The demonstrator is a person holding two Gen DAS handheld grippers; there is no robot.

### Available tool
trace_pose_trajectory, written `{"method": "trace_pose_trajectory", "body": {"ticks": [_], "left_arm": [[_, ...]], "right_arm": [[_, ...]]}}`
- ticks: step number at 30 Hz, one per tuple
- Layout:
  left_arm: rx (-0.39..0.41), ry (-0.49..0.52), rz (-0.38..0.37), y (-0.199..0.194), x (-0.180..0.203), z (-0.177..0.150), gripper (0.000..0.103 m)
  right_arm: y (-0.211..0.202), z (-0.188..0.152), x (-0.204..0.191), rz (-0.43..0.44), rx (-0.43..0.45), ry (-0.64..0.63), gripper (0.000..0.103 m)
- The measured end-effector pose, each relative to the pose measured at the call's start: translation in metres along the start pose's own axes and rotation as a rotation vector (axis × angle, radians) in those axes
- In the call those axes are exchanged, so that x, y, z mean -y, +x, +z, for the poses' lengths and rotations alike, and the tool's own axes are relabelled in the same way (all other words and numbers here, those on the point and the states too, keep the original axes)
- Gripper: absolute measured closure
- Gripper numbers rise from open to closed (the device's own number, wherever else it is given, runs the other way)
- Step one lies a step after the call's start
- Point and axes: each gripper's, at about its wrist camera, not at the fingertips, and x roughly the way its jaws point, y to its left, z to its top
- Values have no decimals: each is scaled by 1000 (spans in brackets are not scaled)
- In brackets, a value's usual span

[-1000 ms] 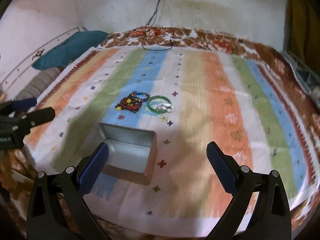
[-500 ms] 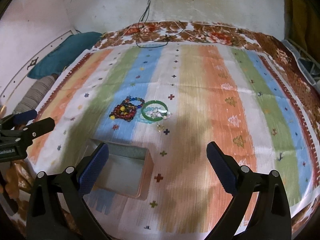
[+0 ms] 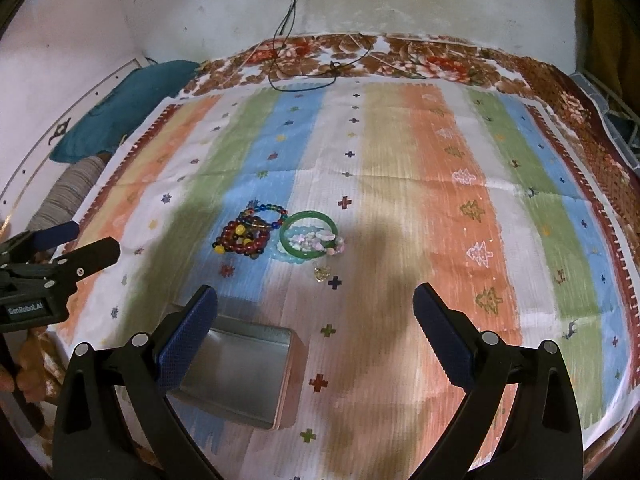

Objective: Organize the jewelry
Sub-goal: 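Lower both tools over the jewelry pile, opening the fingers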

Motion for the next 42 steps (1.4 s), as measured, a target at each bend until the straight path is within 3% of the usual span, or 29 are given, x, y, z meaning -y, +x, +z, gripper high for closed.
{"method": "trace_pose_trajectory", "body": {"ticks": [42], "left_arm": [[-141,-88,-8,110,-15,47,6]], "right_arm": [[93,43,6,-34,-108,19,4]]}}
